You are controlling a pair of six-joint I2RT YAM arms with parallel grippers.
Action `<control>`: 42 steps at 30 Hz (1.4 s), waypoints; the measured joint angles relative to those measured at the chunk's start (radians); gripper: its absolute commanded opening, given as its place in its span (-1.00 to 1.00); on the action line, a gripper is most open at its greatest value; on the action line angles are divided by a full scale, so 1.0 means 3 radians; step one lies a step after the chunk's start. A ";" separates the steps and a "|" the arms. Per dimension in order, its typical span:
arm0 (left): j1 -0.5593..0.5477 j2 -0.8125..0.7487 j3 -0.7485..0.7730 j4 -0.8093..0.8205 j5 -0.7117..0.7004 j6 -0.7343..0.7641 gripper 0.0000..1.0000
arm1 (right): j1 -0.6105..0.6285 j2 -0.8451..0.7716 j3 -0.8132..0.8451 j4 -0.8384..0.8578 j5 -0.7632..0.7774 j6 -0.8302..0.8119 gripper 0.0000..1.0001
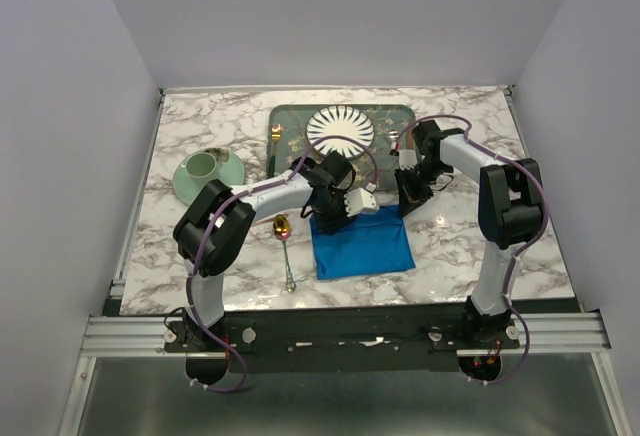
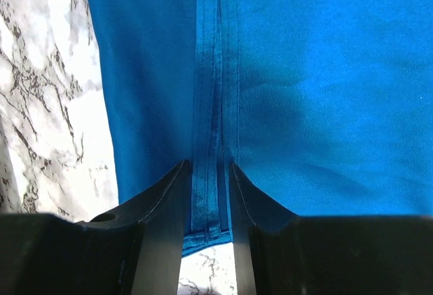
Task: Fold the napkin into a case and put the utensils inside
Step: Fold the lower triangle-folded napkin at the center of the board.
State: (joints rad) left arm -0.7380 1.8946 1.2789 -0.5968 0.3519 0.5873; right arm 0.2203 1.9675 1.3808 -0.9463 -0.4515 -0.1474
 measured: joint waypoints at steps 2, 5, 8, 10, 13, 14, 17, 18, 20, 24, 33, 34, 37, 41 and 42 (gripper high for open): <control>-0.0017 0.0001 -0.0004 0.0009 -0.0017 0.0025 -0.18 | 0.0000 0.0010 0.0001 -0.0004 0.0009 -0.0008 -0.93; -0.0038 0.0003 -0.0014 0.0018 -0.0042 0.0061 -0.27 | 0.0000 0.0024 0.0001 -0.0010 0.0020 -0.0013 -0.94; -0.0057 0.0003 -0.0019 0.0025 -0.0079 0.0095 -0.50 | 0.0000 0.0034 0.0001 -0.0018 0.0033 -0.0017 -0.94; -0.0057 0.0003 -0.0020 0.0029 -0.0088 0.0108 -0.64 | 0.0000 0.0043 0.0011 -0.0031 0.0042 -0.0028 -0.94; -0.0057 0.0004 -0.0020 0.0034 -0.0090 0.0112 -0.74 | 0.0000 0.0047 0.0025 -0.0047 0.0046 -0.0037 -0.94; -0.0057 0.0004 -0.0020 0.0036 -0.0090 0.0112 -0.74 | 0.0000 0.0048 0.0031 -0.0055 0.0046 -0.0037 -0.94; -0.0057 0.0004 -0.0019 0.0036 -0.0090 0.0112 -0.69 | 0.0000 0.0048 0.0033 -0.0065 0.0048 -0.0039 -0.93; -0.0057 0.0004 -0.0019 0.0036 -0.0090 0.0111 -0.66 | 0.0000 0.0048 0.0034 -0.0067 0.0048 -0.0041 -0.93; -0.0057 0.0004 -0.0011 0.0025 -0.0090 0.0108 -0.65 | 0.0000 0.0048 0.0045 -0.0079 0.0053 -0.0046 -0.93; -0.0057 0.0004 0.0000 -0.0005 -0.0092 0.0111 -0.66 | 0.0000 0.0048 0.0083 -0.0089 0.0058 -0.0065 -0.92; -0.0057 0.0004 0.0029 -0.0067 -0.0089 0.0125 -1.00 | 0.0000 0.0048 0.0113 -0.0140 0.0058 -0.0100 -0.90; -0.0057 0.0004 0.0034 -0.0074 -0.0090 0.0130 -1.00 | 0.0000 0.0047 0.0117 -0.0142 0.0058 -0.0100 -0.88; -0.0057 0.0005 0.0058 -0.0099 -0.0089 0.0149 -1.00 | 0.0000 0.0048 0.0126 -0.0145 0.0058 -0.0113 -0.74; -0.0057 0.0013 0.0067 -0.0106 -0.0090 0.0164 -1.00 | 0.0000 0.0047 0.0150 -0.0186 0.0061 -0.0125 -0.55; -0.0057 0.0015 0.0067 -0.0107 -0.0090 0.0167 -1.00 | 0.0000 0.0047 0.0164 -0.0217 0.0062 -0.0125 -0.50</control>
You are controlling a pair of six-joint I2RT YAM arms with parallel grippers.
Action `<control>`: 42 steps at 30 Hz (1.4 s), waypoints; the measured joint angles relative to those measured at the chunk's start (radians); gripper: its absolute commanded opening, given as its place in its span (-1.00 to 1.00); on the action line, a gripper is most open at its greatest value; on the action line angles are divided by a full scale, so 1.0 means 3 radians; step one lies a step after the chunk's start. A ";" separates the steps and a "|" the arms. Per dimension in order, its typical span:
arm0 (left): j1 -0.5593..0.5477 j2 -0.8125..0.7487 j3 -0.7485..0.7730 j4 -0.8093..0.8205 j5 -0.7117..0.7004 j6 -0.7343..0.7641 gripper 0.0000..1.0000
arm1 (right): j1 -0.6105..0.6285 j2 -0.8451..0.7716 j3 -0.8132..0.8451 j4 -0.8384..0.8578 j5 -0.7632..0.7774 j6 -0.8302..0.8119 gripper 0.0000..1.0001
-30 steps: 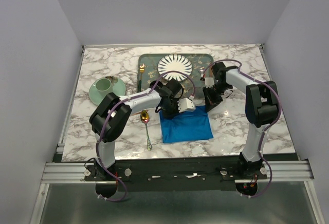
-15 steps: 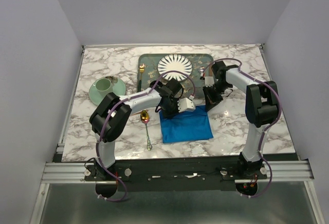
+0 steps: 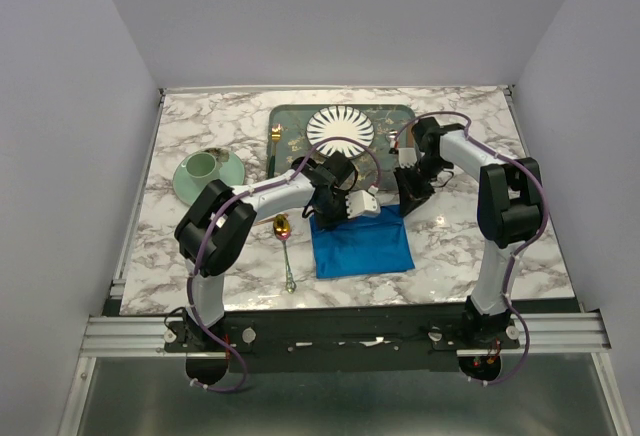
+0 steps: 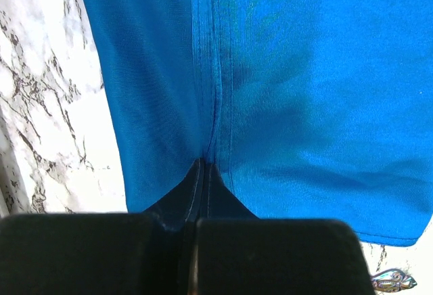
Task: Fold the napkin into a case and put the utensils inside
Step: Fold the lower triangle-folded napkin at the center of the board.
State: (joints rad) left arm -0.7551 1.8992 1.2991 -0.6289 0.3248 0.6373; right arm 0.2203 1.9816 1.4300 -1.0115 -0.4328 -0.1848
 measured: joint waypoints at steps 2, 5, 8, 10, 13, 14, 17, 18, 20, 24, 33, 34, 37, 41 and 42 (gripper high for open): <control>0.0000 0.0004 0.0000 -0.0006 0.0000 0.0006 -1.00 | 0.0000 -0.0004 0.0011 -0.0041 -0.0004 0.0008 -0.37; 0.0000 0.0004 0.0000 -0.0006 0.0000 0.0006 -1.00 | 0.0000 -0.0010 0.0011 -0.0117 -0.0023 0.0037 -0.28; 0.0000 0.0004 0.0000 -0.0005 0.0000 0.0006 -1.00 | -0.0020 -0.0010 0.0010 -0.0178 -0.0126 0.0097 -0.28; 0.0000 0.0004 0.0000 -0.0005 0.0000 0.0006 -1.00 | -0.0022 -0.0010 0.0005 -0.0212 -0.0220 0.0158 -0.28; 0.0000 0.0004 0.0000 -0.0005 0.0000 0.0006 -1.00 | -0.0022 0.0014 0.0000 -0.0223 -0.0309 0.0229 -0.27; 0.0000 0.0004 0.0000 -0.0005 0.0000 0.0006 -1.00 | -0.0022 0.0025 -0.0001 -0.0223 -0.0323 0.0244 -0.28; 0.0000 0.0004 -0.0003 -0.0004 0.0000 0.0006 -1.00 | -0.0022 0.0074 -0.0001 -0.0220 -0.0350 0.0289 -0.25; 0.0000 0.0004 -0.0005 -0.0004 0.0000 0.0006 -1.00 | -0.0022 0.0098 -0.0001 -0.0220 -0.0350 0.0303 -0.19; 0.0000 0.0004 -0.0009 -0.0004 0.0000 0.0006 -1.00 | -0.0022 0.0139 -0.0001 -0.0220 -0.0350 0.0328 -0.12; 0.0000 0.0004 -0.0011 -0.0003 0.0001 0.0006 -1.00 | -0.0031 0.0198 -0.0001 -0.0219 -0.0348 0.0373 -0.10; 0.0000 0.0004 -0.0013 -0.0003 0.0001 0.0010 -1.00 | -0.0053 0.0202 -0.0001 -0.0217 -0.0347 0.0444 -0.10; 0.0000 0.0004 -0.0011 -0.0003 0.0001 0.0010 -1.00 | -0.0056 0.0207 -0.0001 -0.0217 -0.0347 0.0449 -0.10; 0.0000 0.0004 -0.0011 -0.0003 0.0001 0.0013 -1.00 | -0.0064 0.0231 -0.0001 -0.0217 -0.0345 0.0465 -0.09; 0.0000 0.0004 -0.0011 -0.0004 0.0001 0.0019 -1.00 | -0.0066 0.0257 -0.0001 -0.0219 -0.0329 0.0476 -0.08; 0.0000 0.0004 -0.0011 -0.0004 0.0001 0.0019 -1.00 | -0.0070 0.0258 -0.0001 -0.0219 -0.0328 0.0478 0.03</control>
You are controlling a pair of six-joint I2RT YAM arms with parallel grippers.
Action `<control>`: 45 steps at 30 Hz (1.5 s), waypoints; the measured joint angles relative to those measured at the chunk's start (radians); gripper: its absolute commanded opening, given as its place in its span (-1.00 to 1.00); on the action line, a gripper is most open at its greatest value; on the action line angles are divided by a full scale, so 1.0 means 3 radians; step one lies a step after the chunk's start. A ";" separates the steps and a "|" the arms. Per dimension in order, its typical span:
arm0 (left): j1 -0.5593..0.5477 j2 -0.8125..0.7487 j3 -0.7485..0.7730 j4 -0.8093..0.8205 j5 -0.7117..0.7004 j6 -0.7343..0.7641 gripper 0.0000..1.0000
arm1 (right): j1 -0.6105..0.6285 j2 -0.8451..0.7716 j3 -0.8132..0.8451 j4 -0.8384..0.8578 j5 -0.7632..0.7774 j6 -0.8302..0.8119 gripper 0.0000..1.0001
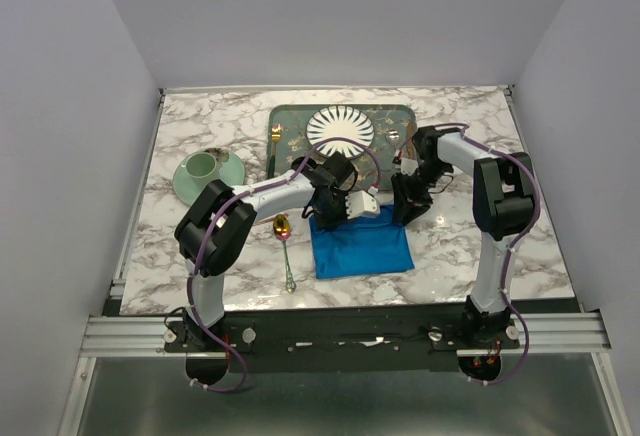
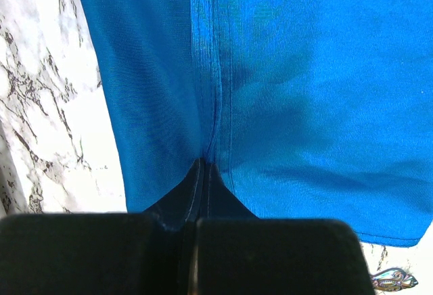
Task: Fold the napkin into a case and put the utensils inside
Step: Fold the lower triangle-folded napkin at the center of the board.
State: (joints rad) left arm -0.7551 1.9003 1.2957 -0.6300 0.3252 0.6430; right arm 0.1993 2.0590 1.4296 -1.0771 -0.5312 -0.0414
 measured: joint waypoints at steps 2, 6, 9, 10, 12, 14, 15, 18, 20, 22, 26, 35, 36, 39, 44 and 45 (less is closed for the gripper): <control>0.0000 0.0000 0.0000 0.0000 0.0000 0.0001 -1.00 | -0.0003 0.0001 0.0000 0.0000 0.0000 0.0001 0.10; 0.0000 0.0000 0.0000 0.0001 0.0001 0.0003 -1.00 | -0.0011 0.0031 0.0019 0.0000 -0.0004 0.0036 0.09; 0.0000 0.0001 0.0000 0.0000 0.0000 0.0004 -1.00 | -0.0011 0.0058 0.0029 0.0001 -0.0019 0.0051 -0.02; 0.0000 0.0001 0.0000 0.0000 0.0001 0.0004 -1.00 | -0.0011 0.0065 0.0034 0.0001 -0.0027 0.0053 -0.05; 0.0000 0.0006 0.0000 0.0000 0.0001 0.0008 -1.00 | -0.0015 0.0083 0.0065 0.0001 -0.0038 0.0062 -0.07; 0.0000 0.0013 0.0001 0.0000 0.0003 0.0015 -1.00 | -0.0015 0.0086 0.0092 0.0003 -0.0050 0.0062 -0.07; 0.0000 0.0014 0.0001 0.0000 0.0003 0.0018 -1.00 | -0.0015 0.0086 0.0112 0.0003 -0.0057 0.0062 -0.07; 0.0000 0.0019 0.0008 -0.0003 0.0003 0.0027 -1.00 | -0.0015 0.0086 0.0154 0.0001 -0.0060 0.0062 -0.07; 0.0000 0.0025 0.0018 -0.0003 0.0003 0.0031 -1.00 | -0.0015 0.0086 0.0169 0.0001 -0.0060 0.0062 -0.05; 0.0000 0.0031 0.0023 -0.0003 0.0003 0.0039 -1.00 | -0.0017 0.0086 0.0187 -0.0001 -0.0058 0.0062 -0.02; 0.0000 0.0051 0.0052 -0.0010 0.0003 0.0052 -1.00 | -0.0017 0.0085 0.0195 -0.0004 -0.0055 0.0062 0.00; 0.0000 0.0060 0.0066 -0.0011 0.0004 0.0065 -1.00 | -0.0017 0.0024 0.0205 -0.0005 -0.0015 0.0062 0.00; 0.0000 0.0060 0.0067 -0.0013 0.0004 0.0066 -1.00 | -0.0017 0.0024 0.0210 -0.0005 -0.0015 0.0062 0.00; 0.0000 0.0064 0.0072 -0.0014 0.0004 0.0066 -1.00 | -0.0017 0.0024 0.0240 -0.0005 -0.0010 0.0064 0.01; 0.0001 0.0065 0.0072 -0.0014 0.0004 0.0066 -1.00 | -0.0017 0.0024 0.0249 -0.0005 0.0003 0.0078 0.00; 0.0000 0.0065 0.0072 -0.0014 0.0004 0.0066 -1.00 | -0.0017 0.0024 0.0249 -0.0005 0.0003 0.0080 -0.03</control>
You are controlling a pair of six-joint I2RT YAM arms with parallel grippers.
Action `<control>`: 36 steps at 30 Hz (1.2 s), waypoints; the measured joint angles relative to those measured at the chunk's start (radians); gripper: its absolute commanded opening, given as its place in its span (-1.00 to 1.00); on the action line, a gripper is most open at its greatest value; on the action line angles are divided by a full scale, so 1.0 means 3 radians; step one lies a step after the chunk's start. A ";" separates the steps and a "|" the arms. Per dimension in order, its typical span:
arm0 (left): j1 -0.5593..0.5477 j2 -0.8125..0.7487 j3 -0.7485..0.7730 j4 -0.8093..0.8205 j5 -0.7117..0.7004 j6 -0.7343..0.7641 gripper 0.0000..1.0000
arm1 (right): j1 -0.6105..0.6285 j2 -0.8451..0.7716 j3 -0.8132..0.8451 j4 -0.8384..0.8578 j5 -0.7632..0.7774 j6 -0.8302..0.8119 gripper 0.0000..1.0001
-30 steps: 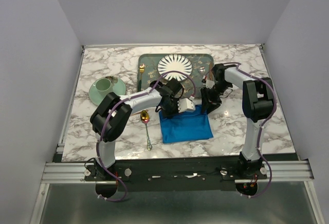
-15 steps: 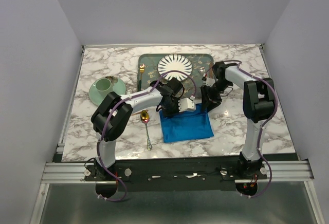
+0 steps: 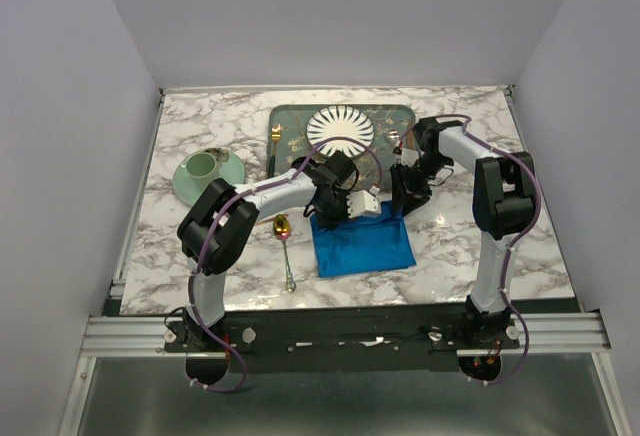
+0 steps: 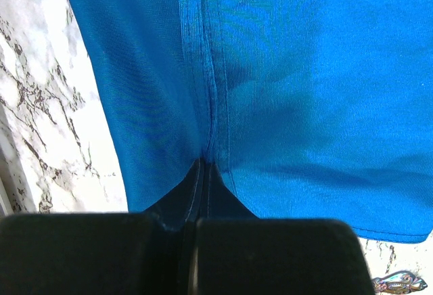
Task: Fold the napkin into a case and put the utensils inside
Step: Fold the lower triangle-folded napkin at the center of the board.
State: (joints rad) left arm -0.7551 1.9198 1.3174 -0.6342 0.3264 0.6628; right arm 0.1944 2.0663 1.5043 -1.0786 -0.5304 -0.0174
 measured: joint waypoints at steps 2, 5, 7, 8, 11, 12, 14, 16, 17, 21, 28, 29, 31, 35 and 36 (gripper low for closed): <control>0.0001 0.0000 0.0000 0.0000 0.0000 0.0000 -1.00 | 0.0000 0.0000 0.0000 0.0000 0.0000 0.0004 -0.10; 0.0000 0.0000 0.0000 0.0000 0.0000 0.0000 -1.00 | 0.0000 0.0000 0.0000 0.0000 -0.0004 0.0008 -0.17; 0.0001 0.0000 0.0000 0.0000 0.0000 0.0000 -1.00 | 0.0000 0.0000 0.0000 -0.0001 -0.0005 0.0009 -0.25; 0.0001 0.0000 0.0000 0.0000 0.0000 0.0000 -1.00 | 0.0000 0.0000 0.0000 0.0000 -0.0006 0.0008 -0.28; 0.0001 0.0000 0.0000 0.0000 0.0000 -0.0001 -1.00 | 0.0000 0.0000 -0.0001 -0.0001 -0.0008 0.0009 -0.38; 0.0001 0.0000 0.0000 0.0000 0.0000 -0.0001 -1.00 | 0.0000 0.0000 -0.0001 0.0000 -0.0008 0.0008 -0.42; 0.0001 0.0000 0.0000 0.0000 0.0000 -0.0001 -1.00 | 0.0000 0.0000 -0.0001 -0.0001 -0.0006 0.0005 -0.66; 0.0001 0.0000 0.0000 0.0000 0.0000 -0.0003 -1.00 | 0.0000 0.0000 -0.0001 -0.0001 -0.0009 0.0009 -0.98; 0.0001 0.0000 0.0000 0.0000 0.0000 -0.0003 -1.00 | 0.0000 0.0000 -0.0001 0.0000 -0.0014 0.0004 -0.99; 0.0004 0.0000 0.0000 0.0000 0.0000 -0.0005 -1.00 | 0.0000 0.0000 -0.0001 -0.0001 -0.0057 -0.0010 -0.99; 0.0048 -0.0042 0.0000 -0.0019 0.0000 -0.0055 -1.00 | 0.0000 -0.0047 0.0000 -0.0001 -0.0247 -0.0058 -0.99; 0.0051 -0.0056 0.0000 -0.0028 0.0000 -0.0065 -1.00 | 0.0000 -0.0067 0.0000 0.0000 -0.0273 -0.0064 -0.99; 0.0061 -0.0120 0.0000 -0.0055 0.0000 -0.0079 -1.00 | 0.0000 -0.0150 0.0000 -0.0003 -0.0332 -0.0072 -0.99; 0.0083 -0.0270 0.0000 -0.0107 0.0000 -0.0118 -1.00 | 0.0000 -0.0296 0.0000 -0.0003 -0.0456 -0.0107 -0.99; 0.0083 -0.0301 0.0000 -0.0120 0.0001 -0.0125 -1.00 | 0.0000 -0.0319 0.0000 -0.0004 -0.0472 -0.0117 -0.99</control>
State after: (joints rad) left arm -0.7303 1.8294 1.3174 -0.6701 0.3267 0.6254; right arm 0.1944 1.9705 1.5043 -1.0798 -0.6720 -0.0525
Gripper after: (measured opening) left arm 0.009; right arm 0.015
